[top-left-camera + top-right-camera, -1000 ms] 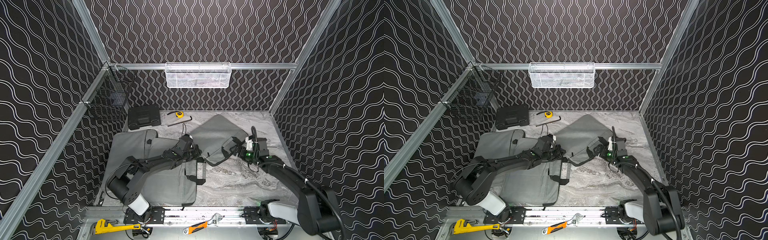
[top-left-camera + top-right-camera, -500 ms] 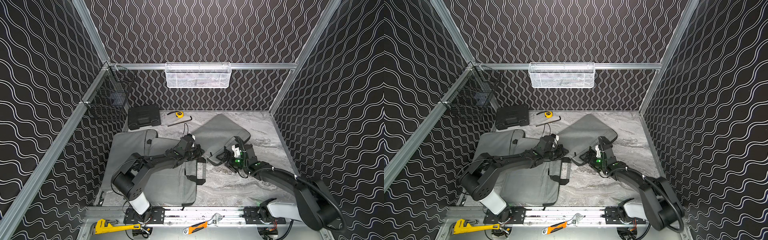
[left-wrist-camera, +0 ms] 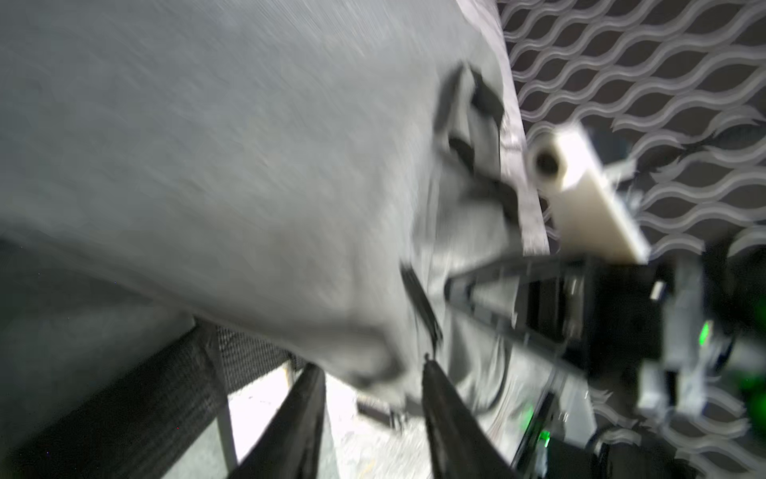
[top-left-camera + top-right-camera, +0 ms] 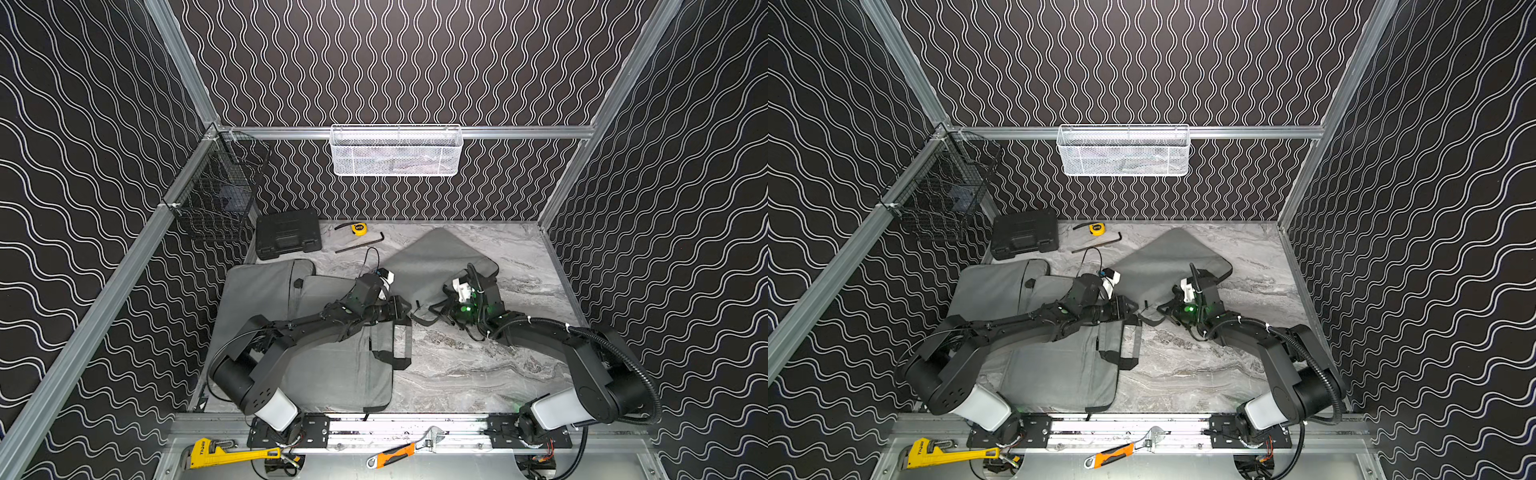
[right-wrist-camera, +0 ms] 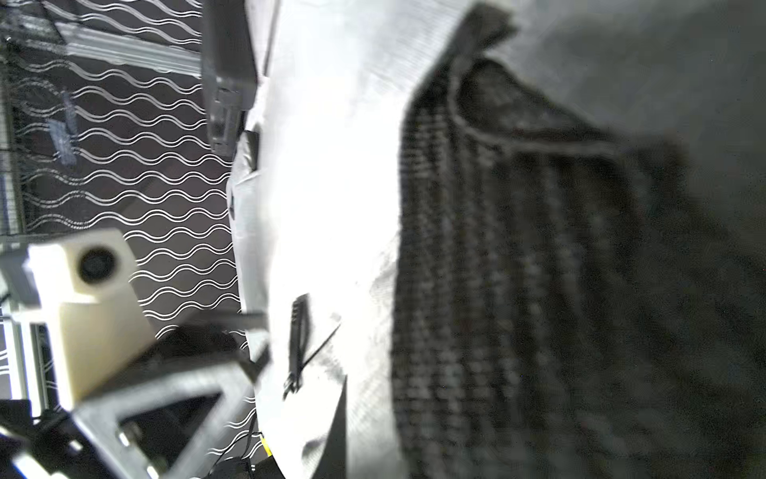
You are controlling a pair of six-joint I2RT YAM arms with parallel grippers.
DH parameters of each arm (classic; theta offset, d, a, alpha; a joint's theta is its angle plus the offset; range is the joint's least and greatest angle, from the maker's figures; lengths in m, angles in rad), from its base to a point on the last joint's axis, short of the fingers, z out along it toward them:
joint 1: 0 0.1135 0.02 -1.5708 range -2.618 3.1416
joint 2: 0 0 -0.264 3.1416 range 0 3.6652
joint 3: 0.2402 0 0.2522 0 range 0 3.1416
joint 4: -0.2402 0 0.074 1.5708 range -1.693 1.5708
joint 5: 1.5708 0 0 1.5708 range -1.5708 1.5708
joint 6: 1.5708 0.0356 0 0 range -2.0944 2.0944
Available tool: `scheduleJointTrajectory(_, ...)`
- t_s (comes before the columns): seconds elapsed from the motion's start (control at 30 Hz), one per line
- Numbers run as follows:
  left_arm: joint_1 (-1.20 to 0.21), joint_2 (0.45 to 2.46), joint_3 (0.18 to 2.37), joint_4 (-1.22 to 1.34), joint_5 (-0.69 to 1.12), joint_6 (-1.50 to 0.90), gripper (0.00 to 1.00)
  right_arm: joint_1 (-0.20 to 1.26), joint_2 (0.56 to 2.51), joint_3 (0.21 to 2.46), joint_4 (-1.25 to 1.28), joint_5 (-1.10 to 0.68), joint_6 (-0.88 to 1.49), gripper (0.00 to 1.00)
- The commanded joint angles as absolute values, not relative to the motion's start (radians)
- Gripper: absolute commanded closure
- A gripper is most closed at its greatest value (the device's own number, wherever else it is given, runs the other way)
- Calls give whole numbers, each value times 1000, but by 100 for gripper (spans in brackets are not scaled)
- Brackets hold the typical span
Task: Open the zippered laptop bag and take out the laptop
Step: Unzip the zipper on the zippered laptop bag.
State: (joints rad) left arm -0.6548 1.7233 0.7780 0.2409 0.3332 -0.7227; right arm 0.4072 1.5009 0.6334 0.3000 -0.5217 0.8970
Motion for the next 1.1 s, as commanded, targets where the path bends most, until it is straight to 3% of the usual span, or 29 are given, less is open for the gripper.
scheduleJointTrajectory(0.0, -640, 1690, 738, 319, 409, -505, 52, 399, 1495, 687, 304, -528, 814, 95)
scheduleJointTrajectory(0.23, -629, 1529, 588, 374, 360, -306, 44, 389, 1454, 709, 279, -503, 797, 95)
scheduleJointTrajectory(0.4, -629, 1583, 522, 582, 468, -349, 43, 389, 1464, 704, 308, -509, 821, 93)
scheduleJointTrajectory(0.5, -630, 1657, 465, 830, 469, -409, 48, 388, 1471, 714, 297, -513, 817, 93)
scheduleJointTrajectory(0.7, -631, 1825, 508, 989, 513, -400, 55, 389, 1452, 719, 257, -503, 796, 92)
scheduleJointTrajectory(1.07, -641, 1912, 619, 978, 587, -363, 60, 388, 1421, 719, 262, -496, 820, 90)
